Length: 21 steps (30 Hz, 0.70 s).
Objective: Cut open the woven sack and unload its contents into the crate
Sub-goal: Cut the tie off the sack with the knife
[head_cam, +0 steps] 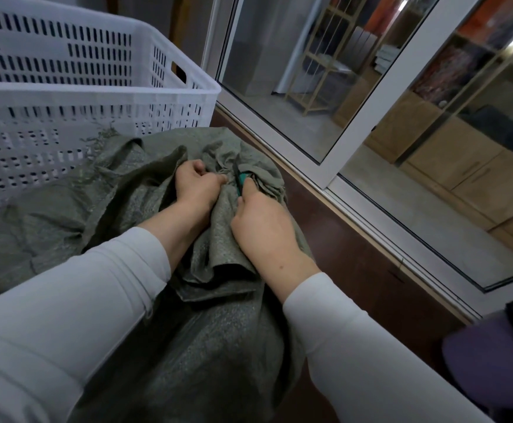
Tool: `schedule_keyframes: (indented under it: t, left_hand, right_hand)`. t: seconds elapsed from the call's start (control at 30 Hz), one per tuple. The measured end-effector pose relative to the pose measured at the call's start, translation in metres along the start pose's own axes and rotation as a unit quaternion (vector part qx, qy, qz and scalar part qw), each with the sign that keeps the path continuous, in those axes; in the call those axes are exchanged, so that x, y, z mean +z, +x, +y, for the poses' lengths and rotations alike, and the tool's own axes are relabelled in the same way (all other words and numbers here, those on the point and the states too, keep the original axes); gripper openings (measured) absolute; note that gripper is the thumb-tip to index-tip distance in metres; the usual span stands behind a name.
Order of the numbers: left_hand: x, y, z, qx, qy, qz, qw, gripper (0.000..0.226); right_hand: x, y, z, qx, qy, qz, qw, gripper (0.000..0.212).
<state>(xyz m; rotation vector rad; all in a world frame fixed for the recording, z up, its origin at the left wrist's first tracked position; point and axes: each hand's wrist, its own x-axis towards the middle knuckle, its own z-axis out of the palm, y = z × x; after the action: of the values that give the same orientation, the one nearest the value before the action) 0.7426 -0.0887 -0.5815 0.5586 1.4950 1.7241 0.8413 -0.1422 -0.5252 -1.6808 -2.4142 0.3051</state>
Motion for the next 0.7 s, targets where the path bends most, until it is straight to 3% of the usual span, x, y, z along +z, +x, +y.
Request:
schedule_keyframes:
  t: [0.2,0.47,0.7]
  left_hand:
    - [0.002,0.0,-0.007,0.043,0.034,-0.015,0.998,0.046]
    - [-0.009,0.014,-0.004,0.016,0.005,0.037,0.999,0.05]
    - [-0.003,0.007,-0.013,0.036,0.01,0.002,0.999,0.044]
  right_hand:
    - [-0.002,0.011,0.007,0.02,0.021,-0.001,1.0,0.045]
    - [0.005,0.004,-0.002,-0.004,0.02,0.003,1.0,0.045]
    - [0.0,0.011,0.006,0.023,0.042,-0.001,0.999,0.038]
